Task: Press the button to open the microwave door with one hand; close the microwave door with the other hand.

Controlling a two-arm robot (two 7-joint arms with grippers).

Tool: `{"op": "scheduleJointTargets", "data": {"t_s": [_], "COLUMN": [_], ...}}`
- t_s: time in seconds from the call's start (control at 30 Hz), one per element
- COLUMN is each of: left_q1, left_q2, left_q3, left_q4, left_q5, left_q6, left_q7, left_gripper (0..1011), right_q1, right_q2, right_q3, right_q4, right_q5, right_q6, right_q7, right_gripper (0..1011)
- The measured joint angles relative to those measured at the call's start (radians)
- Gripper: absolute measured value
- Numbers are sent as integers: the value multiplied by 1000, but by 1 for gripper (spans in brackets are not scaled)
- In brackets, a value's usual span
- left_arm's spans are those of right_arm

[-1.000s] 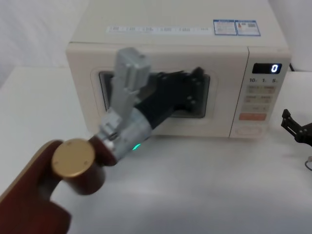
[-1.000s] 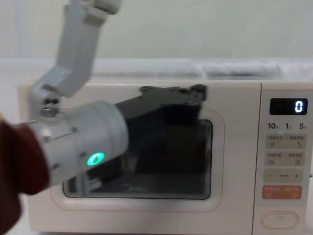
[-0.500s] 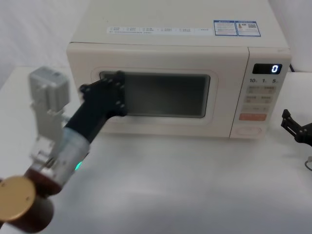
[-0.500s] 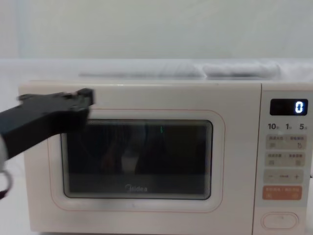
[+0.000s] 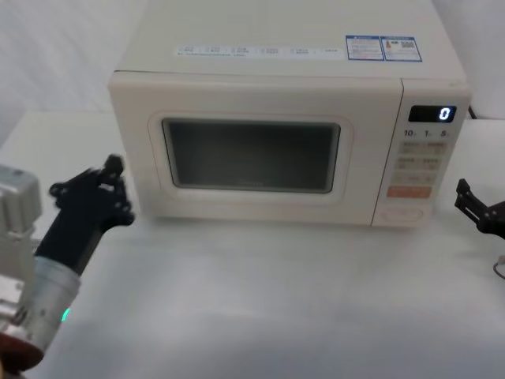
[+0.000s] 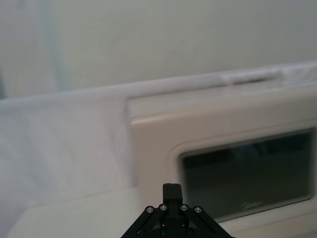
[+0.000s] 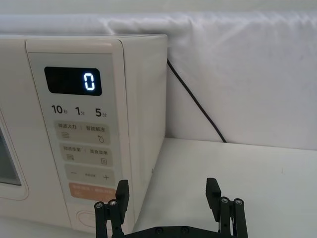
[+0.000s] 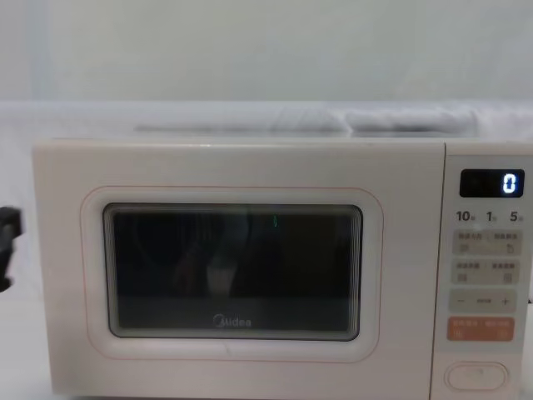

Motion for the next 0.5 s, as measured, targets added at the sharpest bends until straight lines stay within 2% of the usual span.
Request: {"op": "scheduleJointTargets", "data": {"t_s": [0.23, 0.5], "left_q1": [43, 52], "left_q2": [-35, -59], "left_q3": [-74, -107], "left_q4": [26, 60], "left_q5": [-16, -34], "left_q6": [-19, -35], "left_q7": [27, 18], "left_gripper": [0, 0], "right_q1": [0, 0], "right_q2": [0, 0], "right_q3": [0, 0], "right_q4": [0, 0], "right_q5": [0, 0], "right_q6": [0, 0], "right_q7": [0, 0], "right_gripper": [1002, 1002]}}
